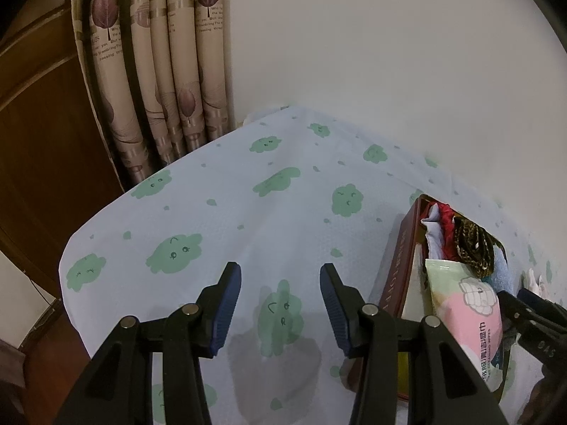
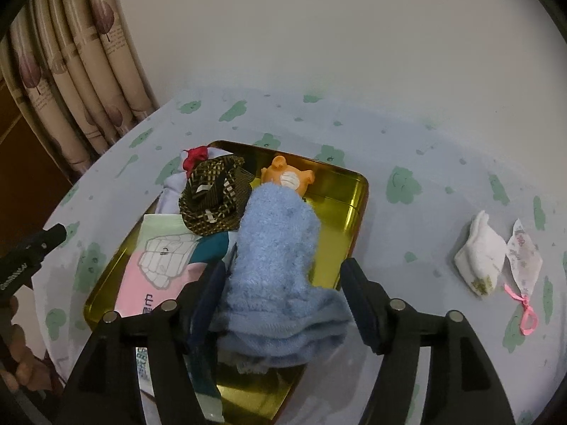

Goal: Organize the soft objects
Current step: 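Carry the blue fluffy sock into the gold tin and open the right tool, then grasp the white hygienic pad packet with pink ribbon with the right tool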

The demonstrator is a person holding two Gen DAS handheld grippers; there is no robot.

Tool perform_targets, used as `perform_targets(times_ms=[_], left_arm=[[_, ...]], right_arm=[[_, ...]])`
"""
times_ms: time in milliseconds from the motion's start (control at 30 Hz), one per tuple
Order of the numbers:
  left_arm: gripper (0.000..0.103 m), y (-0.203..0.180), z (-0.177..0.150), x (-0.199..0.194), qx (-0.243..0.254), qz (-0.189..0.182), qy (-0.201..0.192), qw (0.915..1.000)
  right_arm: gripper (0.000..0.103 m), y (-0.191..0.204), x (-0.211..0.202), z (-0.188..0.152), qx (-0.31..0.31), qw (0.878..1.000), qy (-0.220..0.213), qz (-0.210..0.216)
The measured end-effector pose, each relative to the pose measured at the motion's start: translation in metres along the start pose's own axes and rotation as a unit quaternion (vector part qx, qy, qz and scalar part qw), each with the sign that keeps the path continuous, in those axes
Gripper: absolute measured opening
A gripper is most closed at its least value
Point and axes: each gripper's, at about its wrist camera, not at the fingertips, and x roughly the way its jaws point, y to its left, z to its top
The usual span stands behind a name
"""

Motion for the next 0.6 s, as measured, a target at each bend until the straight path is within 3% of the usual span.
perform_targets(times_ms=[267,433,600], left_arm=[[0.047,0.001,0.000,-0.001,0.000,0.002,-0.002,1.0000],[0.047,0.002,-0.001,-0.001,0.001,0.003,0.001,1.0000],[0.047,0.001,-0.001,0.000,0.003,0.007,0.001,1.0000]], right_arm=[[0.072,-0.045,-0.023,-0.001,0.035,0.999,-0.026,-0.029],[0.078,-0.117,-0.030,-0.001,0.099,0.991,-0.032,-0.086],[0.089,-0.200,-0.026,-0.006,0.165,0.973,-0.015,-0.161]])
